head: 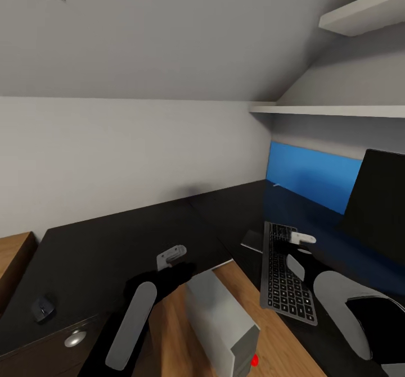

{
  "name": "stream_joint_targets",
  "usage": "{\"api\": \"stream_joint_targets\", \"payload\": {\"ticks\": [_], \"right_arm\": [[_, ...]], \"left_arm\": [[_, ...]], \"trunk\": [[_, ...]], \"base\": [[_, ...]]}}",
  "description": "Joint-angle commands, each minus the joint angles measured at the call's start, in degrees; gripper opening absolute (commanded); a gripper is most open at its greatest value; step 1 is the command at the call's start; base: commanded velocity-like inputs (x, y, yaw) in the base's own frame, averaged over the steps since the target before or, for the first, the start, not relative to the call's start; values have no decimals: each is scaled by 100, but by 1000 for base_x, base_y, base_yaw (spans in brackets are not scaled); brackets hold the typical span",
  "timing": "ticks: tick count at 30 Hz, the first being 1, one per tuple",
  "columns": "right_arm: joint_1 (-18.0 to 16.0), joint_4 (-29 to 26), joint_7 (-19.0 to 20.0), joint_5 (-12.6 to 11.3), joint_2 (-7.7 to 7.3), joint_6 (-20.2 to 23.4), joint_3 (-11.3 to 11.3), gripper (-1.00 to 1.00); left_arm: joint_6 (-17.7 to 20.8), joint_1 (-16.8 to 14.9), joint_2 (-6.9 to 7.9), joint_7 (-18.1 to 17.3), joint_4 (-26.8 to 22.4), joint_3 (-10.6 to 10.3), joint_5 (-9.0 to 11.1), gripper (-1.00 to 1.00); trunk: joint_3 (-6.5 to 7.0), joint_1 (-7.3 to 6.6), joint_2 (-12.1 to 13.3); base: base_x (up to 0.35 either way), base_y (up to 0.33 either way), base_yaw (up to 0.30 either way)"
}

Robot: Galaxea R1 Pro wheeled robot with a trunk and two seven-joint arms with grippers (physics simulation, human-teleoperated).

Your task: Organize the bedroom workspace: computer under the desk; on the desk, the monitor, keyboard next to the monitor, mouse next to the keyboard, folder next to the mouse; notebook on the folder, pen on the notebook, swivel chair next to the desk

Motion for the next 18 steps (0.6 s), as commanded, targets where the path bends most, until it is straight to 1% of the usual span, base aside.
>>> {"api": "stream_joint_targets", "payload": {"ticks": [1,2,4,8,13,16,17,18], "right_arm": [[-4,0,-20,-58,-8,-11,39,100],[-4,0,-21,-57,-15,-10,35,100],[-4,3,-24,-60,-100,-5,22,100],[-4,6,-25,-62,-157,-1,15,100],[-4,7,-22,-65,-182,2,12,100],[-4,8,-25,-78,-181,15,9,100],[-4,8,-25,-94,-180,19,7,100],[-4,8,-25,-282,-178,27,16,100]], "left_arm": [[5,-5,-1,59,-7,-3,55,100],[5,-5,-1,59,-7,-4,55,100],[5,-5,-1,59,-9,-5,54,100],[5,-5,-1,59,-9,-5,55,100],[5,-5,-1,59,-9,-13,58,100],[5,-5,-1,61,-9,-9,58,100],[5,-5,-1,60,-9,-8,56,100],[5,-5,-1,60,-9,-7,57,100]], "trunk": [[-6,0,-3],[-6,0,-3],[-6,0,-3],[-6,0,-3],[-6,0,-3],[-60,65,-124],[-78,87,-164],[-96,109,-204]], "base": [[0,0,0],[0,0,0],[0,0,0],[0,0,0],[0,0,0],[0,0,0],[0,0,0],[0,0,0]]}}
